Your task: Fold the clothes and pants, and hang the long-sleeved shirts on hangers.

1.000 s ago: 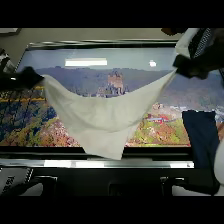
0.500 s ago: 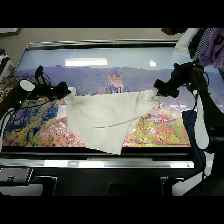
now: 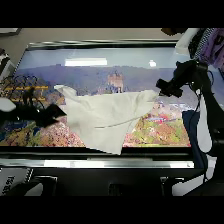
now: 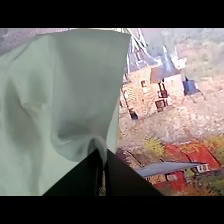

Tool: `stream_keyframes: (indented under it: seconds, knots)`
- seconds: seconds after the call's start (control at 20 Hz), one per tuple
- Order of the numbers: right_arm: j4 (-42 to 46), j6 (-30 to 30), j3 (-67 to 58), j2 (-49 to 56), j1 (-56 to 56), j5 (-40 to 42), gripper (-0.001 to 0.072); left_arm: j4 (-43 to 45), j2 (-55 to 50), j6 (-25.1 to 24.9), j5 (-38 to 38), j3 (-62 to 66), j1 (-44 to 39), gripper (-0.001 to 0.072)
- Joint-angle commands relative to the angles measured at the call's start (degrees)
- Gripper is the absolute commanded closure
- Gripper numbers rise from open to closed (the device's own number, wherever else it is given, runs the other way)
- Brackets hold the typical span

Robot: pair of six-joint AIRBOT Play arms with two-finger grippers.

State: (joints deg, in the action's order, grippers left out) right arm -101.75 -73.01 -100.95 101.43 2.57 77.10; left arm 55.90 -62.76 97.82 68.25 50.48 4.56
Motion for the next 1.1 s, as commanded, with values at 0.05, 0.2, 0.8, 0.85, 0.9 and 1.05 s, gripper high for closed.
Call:
stream_keyframes:
  seconds: [0.05,0.2,0.8,0.85,0.9,1.05]
  knots:
    - [0.42,-0.04,0.02,-0.83,-0.02,3.61,0.0680,-12.48,17.55,10.62,-9.55,-26.10,-10.54,0.0094]
    - [0.42,-0.04,0.02,-0.83,-0.02,5.88,0.0680,-14.82,19.82,16.90,-19.28,-32.89,-19.71,0.0094]
    - [0.39,0.39,0.02,-0.83,-0.02,7.45,0.0680,-22.49,5.81,20.48,-39.26,-30.21,-34.84,0.0094]
    - [0.39,0.39,0.02,-0.83,-0.02,7.26,0.0680,-22.49,4.39,20.46,-39.28,-29.33,-34.91,0.0093]
    - [0.39,0.39,0.02,-0.83,-0.02,7.13,0.0680,-22.49,2.75,20.46,-39.21,-28.24,-34.93,0.0094]
    - [0.39,0.39,0.02,-0.83,-0.02,7.04,0.0680,-22.49,-1.68,17.57,-38.71,-24.52,-34.93,0.0101]
